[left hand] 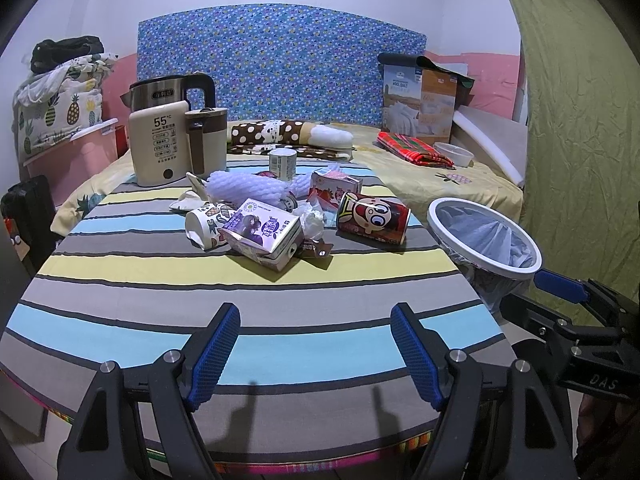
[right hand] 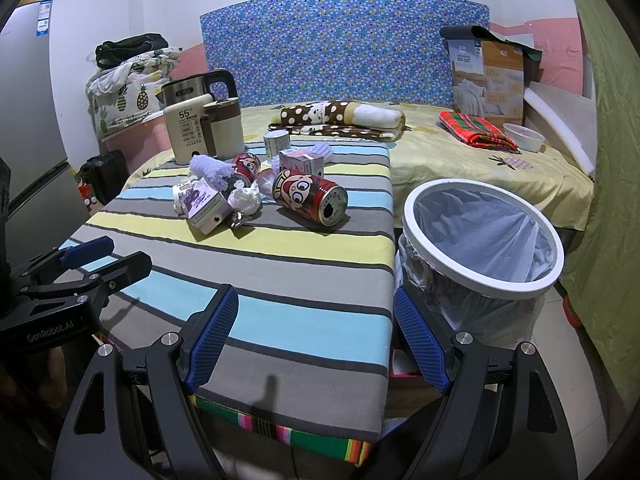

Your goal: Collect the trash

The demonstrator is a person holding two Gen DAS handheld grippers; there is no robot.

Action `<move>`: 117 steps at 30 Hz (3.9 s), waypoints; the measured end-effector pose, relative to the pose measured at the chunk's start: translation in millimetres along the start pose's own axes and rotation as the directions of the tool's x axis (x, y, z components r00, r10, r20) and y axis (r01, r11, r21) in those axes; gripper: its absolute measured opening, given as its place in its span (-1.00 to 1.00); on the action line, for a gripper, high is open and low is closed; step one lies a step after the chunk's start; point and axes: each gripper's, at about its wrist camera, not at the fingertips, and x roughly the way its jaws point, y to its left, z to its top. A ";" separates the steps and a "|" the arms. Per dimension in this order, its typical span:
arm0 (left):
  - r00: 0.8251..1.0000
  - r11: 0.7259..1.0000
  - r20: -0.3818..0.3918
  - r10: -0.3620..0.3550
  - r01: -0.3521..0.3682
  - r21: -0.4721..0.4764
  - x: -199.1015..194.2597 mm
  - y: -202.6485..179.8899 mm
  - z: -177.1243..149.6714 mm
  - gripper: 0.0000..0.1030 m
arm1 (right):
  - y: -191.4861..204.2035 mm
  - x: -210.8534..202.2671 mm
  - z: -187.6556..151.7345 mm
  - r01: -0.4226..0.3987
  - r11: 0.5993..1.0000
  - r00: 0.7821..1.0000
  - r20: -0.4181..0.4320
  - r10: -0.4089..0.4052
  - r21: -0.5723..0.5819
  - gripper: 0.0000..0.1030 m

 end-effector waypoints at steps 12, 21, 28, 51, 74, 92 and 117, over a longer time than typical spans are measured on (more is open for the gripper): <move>1.000 1.000 0.006 0.003 -0.003 0.007 -1.9 -2.1 -0.2 0.49 | 0.5 -1.4 1.9 0.001 1.000 1.000 0.001 -0.001 -0.001 0.57; 1.000 1.000 0.002 -0.004 0.004 0.007 -0.7 -2.0 -0.8 0.49 | 0.4 -2.0 4.9 -0.002 1.000 1.000 0.000 0.002 -0.004 0.57; 1.000 1.000 -0.014 -0.015 0.015 0.004 9.4 2.1 -0.8 0.50 | -0.9 5.6 7.0 -0.007 1.000 1.000 -0.008 0.006 -0.014 0.57; 0.997 0.983 -0.072 0.019 -0.032 -0.181 93.1 48.6 55.3 0.51 | -20.1 84.6 57.2 -0.082 0.992 0.996 -0.050 0.078 -0.094 0.58; 0.982 0.953 -0.185 0.034 -0.088 -0.289 139.3 72.7 59.5 0.51 | -23.9 130.8 67.0 -0.262 0.961 0.945 -0.226 0.236 -0.091 0.55; 0.986 0.966 -0.151 0.072 -0.106 -0.237 119.2 88.7 41.2 0.12 | -10.3 125.8 59.8 -0.248 0.968 0.946 -0.226 0.232 -0.045 0.08; 0.994 0.995 -0.096 -0.045 0.036 -0.097 77.8 23.9 39.7 0.11 | -34.1 71.2 29.9 -0.213 0.970 0.966 -0.122 0.227 0.113 0.06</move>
